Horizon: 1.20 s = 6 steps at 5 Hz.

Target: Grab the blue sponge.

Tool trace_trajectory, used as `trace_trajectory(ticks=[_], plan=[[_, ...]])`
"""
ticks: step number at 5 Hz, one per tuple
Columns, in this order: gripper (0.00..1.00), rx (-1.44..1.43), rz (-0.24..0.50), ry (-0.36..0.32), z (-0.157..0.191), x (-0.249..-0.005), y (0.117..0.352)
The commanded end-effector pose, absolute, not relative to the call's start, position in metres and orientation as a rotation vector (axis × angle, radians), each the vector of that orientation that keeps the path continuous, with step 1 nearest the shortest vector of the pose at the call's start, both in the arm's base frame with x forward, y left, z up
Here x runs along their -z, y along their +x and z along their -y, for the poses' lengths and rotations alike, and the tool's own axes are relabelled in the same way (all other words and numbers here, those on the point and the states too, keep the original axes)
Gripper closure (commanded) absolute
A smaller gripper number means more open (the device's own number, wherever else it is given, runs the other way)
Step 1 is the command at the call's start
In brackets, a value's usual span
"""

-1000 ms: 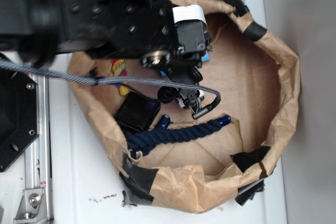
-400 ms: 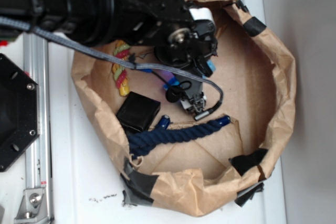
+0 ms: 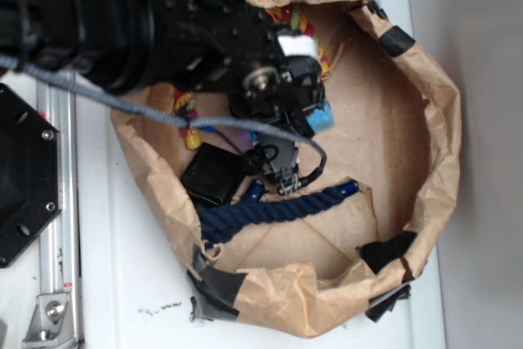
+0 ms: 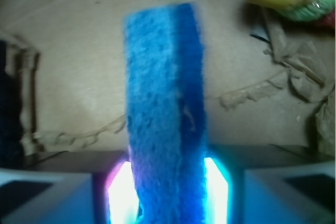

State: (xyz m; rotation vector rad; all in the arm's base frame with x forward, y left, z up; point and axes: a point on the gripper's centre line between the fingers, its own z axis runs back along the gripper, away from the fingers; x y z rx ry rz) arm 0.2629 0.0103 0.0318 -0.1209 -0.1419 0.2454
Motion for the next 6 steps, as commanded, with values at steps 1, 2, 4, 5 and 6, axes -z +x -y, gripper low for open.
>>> trace_trajectory(ticks=[1, 2, 4, 5, 6], plan=[[1.0, -0.19, 0.293, -0.083, -0.011, -0.104, 0.28], [1.0, -0.156, 0.312, -0.116, -0.007, -0.154, 0.296], [1.0, -0.05, 0.09, -0.079, 0.004, -0.186, 0.299], [1.0, -0.025, 0.076, -0.011, 0.0, -0.182, 0.278], [1.0, -0.02, 0.087, -0.007, -0.007, -0.183, 0.276]])
